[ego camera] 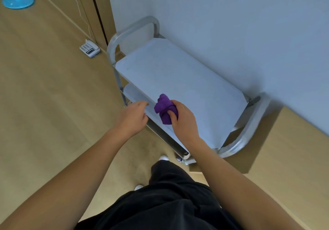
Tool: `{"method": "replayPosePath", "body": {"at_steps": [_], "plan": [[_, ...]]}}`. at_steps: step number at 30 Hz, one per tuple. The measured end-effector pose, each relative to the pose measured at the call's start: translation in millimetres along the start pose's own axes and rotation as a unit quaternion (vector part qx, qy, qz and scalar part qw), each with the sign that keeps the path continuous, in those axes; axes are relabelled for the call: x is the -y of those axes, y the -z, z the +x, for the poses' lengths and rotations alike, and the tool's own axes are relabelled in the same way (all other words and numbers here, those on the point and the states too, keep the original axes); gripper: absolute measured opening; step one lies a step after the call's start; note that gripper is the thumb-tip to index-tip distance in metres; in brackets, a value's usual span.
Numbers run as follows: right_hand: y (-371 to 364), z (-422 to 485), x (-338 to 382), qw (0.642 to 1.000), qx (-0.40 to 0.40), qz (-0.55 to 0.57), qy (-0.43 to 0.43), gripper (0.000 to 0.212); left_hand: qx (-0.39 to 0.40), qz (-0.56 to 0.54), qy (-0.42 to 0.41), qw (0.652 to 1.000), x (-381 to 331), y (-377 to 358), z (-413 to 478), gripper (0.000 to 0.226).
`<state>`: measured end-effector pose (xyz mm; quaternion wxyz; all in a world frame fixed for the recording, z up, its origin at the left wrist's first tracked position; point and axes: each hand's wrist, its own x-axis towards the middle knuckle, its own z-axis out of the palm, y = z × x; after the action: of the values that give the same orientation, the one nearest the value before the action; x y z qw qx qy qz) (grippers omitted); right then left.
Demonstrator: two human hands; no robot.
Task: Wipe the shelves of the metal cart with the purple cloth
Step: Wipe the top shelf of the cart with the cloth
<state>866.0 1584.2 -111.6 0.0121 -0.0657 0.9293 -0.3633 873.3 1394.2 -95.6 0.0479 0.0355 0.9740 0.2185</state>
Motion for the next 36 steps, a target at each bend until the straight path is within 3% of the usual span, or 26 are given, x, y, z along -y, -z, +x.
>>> {"method": "replayPosePath", "body": {"at_steps": [9, 16, 23, 28, 32, 36], "plan": [[-23, 111, -26, 0.998, 0.002, -0.027, -0.061, 0.024, 0.063, 0.025, -0.015, 0.998, 41, -7, 127, 0.038], [-46, 184, -22, 0.997, 0.009, -0.056, -0.053, 0.028, 0.102, 0.051, -0.012, 0.993, 77, 0, 209, 0.038], [-94, 248, -1, 0.990, -0.079, -0.112, -0.025, 0.037, 0.126, 0.078, -0.055, 0.987, 126, 2, 288, 0.041], [-154, 266, 9, 0.971, 0.051, -0.171, -0.157, 0.050, 0.194, 0.117, -0.121, 0.966, 165, -2, 333, 0.044], [-175, 282, 16, 0.959, 0.046, -0.153, -0.234, 0.052, 0.224, 0.176, -0.169, 0.944, 196, -10, 360, 0.052], [-184, 302, 16, 0.944, 0.040, -0.206, -0.253, 0.057, 0.242, 0.205, -0.181, 0.931, 221, -22, 363, 0.066]]}}
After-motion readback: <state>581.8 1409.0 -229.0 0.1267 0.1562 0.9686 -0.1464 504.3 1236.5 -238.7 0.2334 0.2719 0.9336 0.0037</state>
